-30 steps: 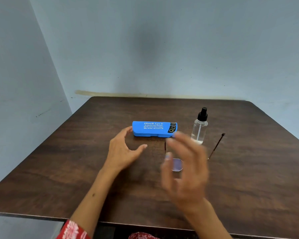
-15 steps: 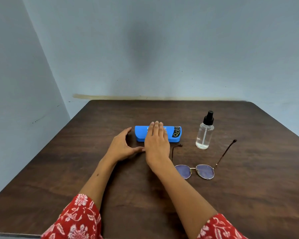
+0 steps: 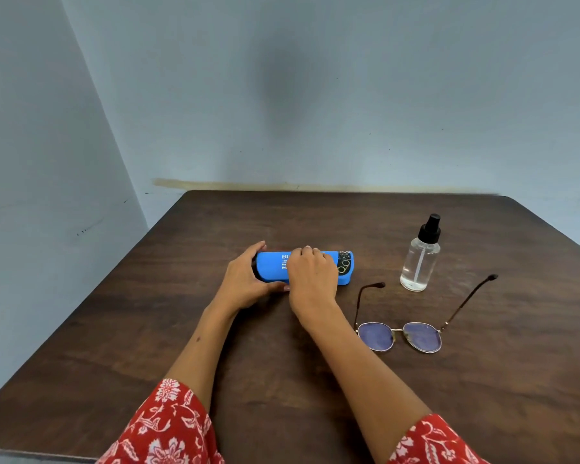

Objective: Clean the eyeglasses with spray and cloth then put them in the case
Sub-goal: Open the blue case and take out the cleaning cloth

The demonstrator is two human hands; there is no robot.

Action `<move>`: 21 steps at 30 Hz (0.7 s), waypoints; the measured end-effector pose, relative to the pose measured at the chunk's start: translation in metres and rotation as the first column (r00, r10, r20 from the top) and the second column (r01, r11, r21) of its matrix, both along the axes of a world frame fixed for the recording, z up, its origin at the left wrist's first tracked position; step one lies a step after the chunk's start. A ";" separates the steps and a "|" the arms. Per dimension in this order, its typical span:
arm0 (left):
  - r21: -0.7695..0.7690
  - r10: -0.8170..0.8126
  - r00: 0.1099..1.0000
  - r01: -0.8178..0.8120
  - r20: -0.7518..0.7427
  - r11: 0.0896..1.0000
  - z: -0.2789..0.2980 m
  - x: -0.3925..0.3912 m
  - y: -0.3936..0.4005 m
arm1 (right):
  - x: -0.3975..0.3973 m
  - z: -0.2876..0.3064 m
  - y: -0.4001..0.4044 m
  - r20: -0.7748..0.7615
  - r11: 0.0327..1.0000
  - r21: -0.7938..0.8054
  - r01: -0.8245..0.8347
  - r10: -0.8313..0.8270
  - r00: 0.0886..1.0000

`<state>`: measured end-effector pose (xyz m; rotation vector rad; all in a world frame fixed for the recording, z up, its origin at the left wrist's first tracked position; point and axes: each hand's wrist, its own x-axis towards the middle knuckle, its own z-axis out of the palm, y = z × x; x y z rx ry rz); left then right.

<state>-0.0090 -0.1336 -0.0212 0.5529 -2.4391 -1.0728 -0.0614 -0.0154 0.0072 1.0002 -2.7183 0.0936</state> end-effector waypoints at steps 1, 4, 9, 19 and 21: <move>-0.003 -0.001 1.000 0.001 -0.008 1.000 0.000 0.001 -0.001 | 0.001 0.000 -0.002 -0.007 1.000 0.003 -0.004 0.004 1.000; -0.001 0.003 1.000 -0.003 -0.023 1.000 0.001 0.003 -0.003 | 0.003 0.003 -0.006 -0.041 0.999 0.031 -0.021 0.022 0.999; 0.023 0.006 0.999 -0.005 -0.042 1.000 0.000 0.005 -0.003 | 0.005 0.008 -0.013 -0.071 0.995 0.089 -0.035 0.041 0.997; 0.067 -0.007 0.999 0.010 -0.047 0.998 0.004 0.007 -0.001 | 0.004 0.016 -0.021 -0.044 0.992 0.117 -0.057 0.062 0.997; 0.085 -0.012 0.999 0.016 -0.041 0.996 0.004 0.007 -0.002 | 0.001 0.028 -0.017 -0.020 0.991 0.111 -0.072 0.074 0.997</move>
